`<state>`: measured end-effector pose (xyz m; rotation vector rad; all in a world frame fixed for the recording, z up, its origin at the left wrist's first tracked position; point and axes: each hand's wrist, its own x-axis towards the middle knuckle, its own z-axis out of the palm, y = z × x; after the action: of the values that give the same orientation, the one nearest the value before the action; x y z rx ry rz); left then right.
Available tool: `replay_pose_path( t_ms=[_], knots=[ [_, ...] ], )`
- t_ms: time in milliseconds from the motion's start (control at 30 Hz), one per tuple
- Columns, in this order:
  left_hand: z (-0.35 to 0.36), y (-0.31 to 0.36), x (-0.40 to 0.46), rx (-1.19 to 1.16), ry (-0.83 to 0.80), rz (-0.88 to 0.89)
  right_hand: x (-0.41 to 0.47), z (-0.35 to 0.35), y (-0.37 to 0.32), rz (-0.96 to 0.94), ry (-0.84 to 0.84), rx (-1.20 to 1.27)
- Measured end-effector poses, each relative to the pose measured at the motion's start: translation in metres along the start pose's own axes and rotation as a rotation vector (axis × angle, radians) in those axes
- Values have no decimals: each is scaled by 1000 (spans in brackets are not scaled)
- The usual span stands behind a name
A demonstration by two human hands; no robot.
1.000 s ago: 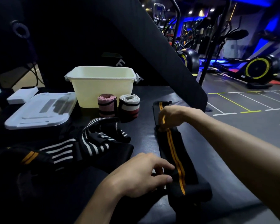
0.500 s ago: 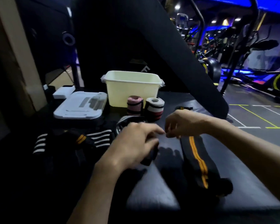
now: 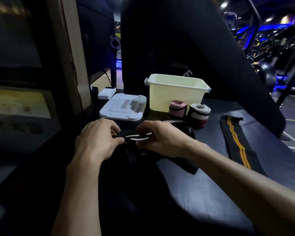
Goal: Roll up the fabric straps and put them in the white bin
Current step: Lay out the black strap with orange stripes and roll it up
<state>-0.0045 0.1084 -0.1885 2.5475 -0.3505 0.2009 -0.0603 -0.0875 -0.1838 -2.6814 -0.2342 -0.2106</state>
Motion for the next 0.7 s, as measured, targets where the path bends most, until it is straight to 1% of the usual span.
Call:
replay_pose_path(
  t_ms=[67,200,300,367,500,567,600,633,700],
  knots=[
    [3,-2,2,1,13,-29,3,5,-3,10,-10,25],
    [12,-4,5,37,-56,-6,3,12,-3,33,-17,44],
    [11,-3,5,-27,3,42,1,11,-1,42,-6,61],
    [10,-1,6,-189,67,157,-1,6,0,34,11,133],
    [1,17,0,-698,110,355,-5,-12,1,-18,140,504],
    [-1,30,-6,-887,130,418,-8,-21,-1,-60,153,694],
    [-1,37,-8,-946,139,435,-11,-24,-2,-76,148,754],
    [1,42,-10,-991,144,450,-13,-26,-2,-86,163,766],
    [2,52,-14,-1057,106,486,-16,-30,-2,-86,258,699]
  ],
)
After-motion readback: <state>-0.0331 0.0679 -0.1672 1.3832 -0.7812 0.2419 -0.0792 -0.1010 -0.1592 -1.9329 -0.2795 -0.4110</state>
